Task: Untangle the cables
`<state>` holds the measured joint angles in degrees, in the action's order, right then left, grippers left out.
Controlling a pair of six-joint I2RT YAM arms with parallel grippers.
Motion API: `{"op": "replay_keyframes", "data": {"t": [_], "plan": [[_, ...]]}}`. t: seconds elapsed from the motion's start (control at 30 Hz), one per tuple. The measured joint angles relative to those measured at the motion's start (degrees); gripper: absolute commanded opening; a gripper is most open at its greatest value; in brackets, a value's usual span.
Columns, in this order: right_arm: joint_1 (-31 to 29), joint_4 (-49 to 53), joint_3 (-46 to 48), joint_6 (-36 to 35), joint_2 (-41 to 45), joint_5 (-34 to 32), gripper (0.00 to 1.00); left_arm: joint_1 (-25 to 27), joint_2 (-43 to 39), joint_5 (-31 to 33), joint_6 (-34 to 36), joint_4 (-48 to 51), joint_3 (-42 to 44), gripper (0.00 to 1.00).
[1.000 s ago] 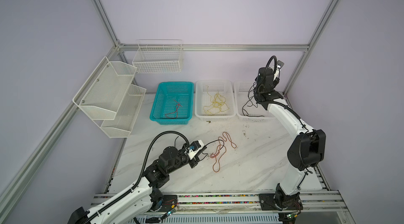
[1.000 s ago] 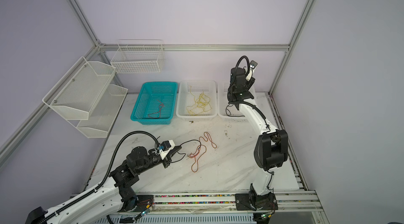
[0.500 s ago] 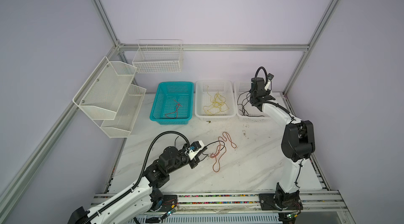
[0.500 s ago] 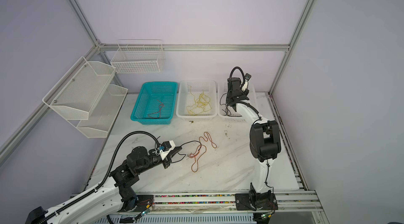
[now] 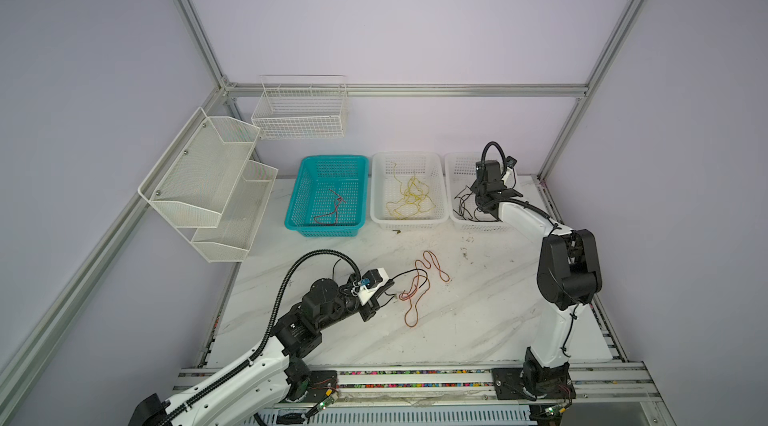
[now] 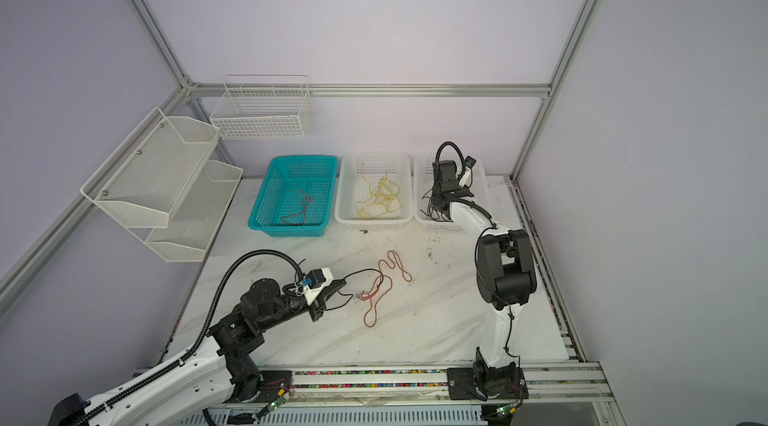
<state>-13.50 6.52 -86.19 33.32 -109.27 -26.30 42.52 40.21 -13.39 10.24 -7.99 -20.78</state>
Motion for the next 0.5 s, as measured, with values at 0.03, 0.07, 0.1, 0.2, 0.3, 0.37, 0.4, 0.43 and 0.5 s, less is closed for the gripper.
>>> {"op": "replay_keyframes", "data": {"t": [0.03,0.07,0.1,0.2,0.3,0.37,0.4,0.43,0.5], "plan": [[0.00,0.20,0.42,0.07,1.01,0.92,0.56,0.00,-0.04,-0.04,0.00,0.00,0.00,0.00],[0.00,0.31,0.70,0.28,2.05,1.86,0.57,0.02,-0.09,-0.07,0.00,0.02,0.00,0.00],[0.00,0.33,0.87,0.46,3.06,2.64,0.58,0.04,-0.11,-0.09,0.00,0.02,0.00,0.00],[0.00,0.20,1.81,0.50,7.17,5.84,0.59,0.04,-0.26,-0.11,0.00,0.04,0.00,0.00],[0.00,-1.60,5.42,0.48,13.33,11.17,0.59,0.04,-0.33,-0.11,-0.13,0.04,0.00,0.00],[0.00,-4.44,10.34,0.46,18.75,16.46,0.61,0.04,-0.31,-0.04,-0.24,0.11,-0.02,0.00],[0.00,-6.12,12.96,0.39,21.42,19.19,0.61,0.04,-0.28,0.07,-0.37,0.22,-0.04,0.00],[0.00,-8.09,15.96,0.37,24.30,22.05,0.61,0.04,-0.17,0.20,-0.66,0.39,-0.17,0.00],[-0.07,-11.32,21.24,0.33,29.38,27.56,0.62,0.04,0.04,0.68,-1.62,0.61,-0.63,0.00]]}}
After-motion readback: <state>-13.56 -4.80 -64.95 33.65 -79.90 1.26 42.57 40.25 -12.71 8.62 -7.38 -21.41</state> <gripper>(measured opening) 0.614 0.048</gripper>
